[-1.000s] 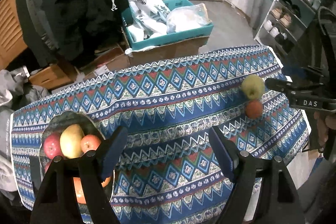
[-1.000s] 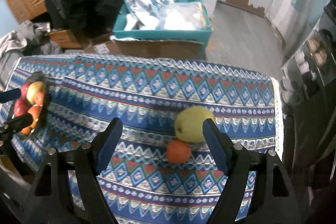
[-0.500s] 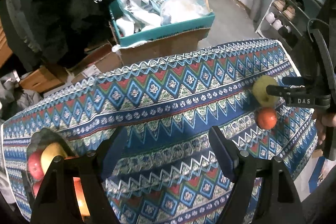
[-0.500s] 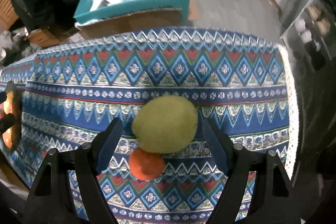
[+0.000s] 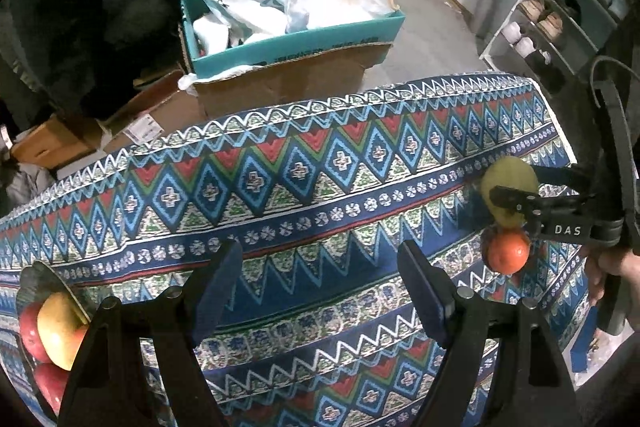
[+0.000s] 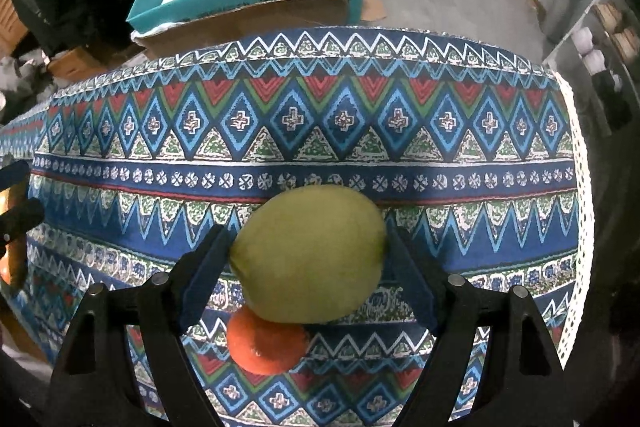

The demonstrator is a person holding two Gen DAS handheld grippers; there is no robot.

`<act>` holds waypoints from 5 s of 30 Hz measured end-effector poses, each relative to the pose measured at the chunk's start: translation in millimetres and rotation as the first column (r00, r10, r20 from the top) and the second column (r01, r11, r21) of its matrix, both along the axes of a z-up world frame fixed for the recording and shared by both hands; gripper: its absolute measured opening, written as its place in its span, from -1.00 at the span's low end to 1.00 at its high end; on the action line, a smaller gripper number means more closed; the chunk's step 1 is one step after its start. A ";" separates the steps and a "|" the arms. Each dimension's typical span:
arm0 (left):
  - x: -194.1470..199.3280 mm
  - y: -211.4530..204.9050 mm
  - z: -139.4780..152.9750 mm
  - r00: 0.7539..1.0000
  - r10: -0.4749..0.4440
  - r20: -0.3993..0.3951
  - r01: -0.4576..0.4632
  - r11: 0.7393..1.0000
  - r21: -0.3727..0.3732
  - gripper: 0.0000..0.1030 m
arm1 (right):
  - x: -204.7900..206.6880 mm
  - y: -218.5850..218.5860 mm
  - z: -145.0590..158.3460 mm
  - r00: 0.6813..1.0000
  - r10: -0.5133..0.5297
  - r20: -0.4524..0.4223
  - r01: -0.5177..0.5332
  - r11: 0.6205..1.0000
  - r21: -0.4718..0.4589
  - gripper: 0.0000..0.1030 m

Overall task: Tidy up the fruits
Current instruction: 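Grasp the yellow-green pear with the right tool while the left tool grasps the tangerine, then carry the tangerine in the left tool and the pear in the right tool over the bowl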

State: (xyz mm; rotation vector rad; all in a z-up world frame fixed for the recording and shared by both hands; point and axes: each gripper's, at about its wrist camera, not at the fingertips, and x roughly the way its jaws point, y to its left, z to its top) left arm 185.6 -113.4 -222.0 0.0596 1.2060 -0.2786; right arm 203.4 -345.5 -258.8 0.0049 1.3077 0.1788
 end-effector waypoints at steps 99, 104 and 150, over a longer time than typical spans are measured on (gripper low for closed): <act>-67.4 -70.9 48.8 0.984 -0.153 0.090 0.158 0.986 -0.053 -0.07 | -97.8 -12.8 118.3 0.959 -0.073 0.274 0.064 0.997 0.043 0.57; -76.4 -53.8 75.0 0.980 -0.155 0.128 0.163 0.985 -0.054 -0.07 | -104.8 8.6 137.8 0.952 -0.024 0.305 0.011 0.999 0.044 0.57; -129.2 202.7 105.0 0.968 0.188 0.164 -0.167 0.977 -0.136 -0.07 | -105.4 248.7 157.4 0.895 0.326 0.305 -0.362 0.930 0.069 0.57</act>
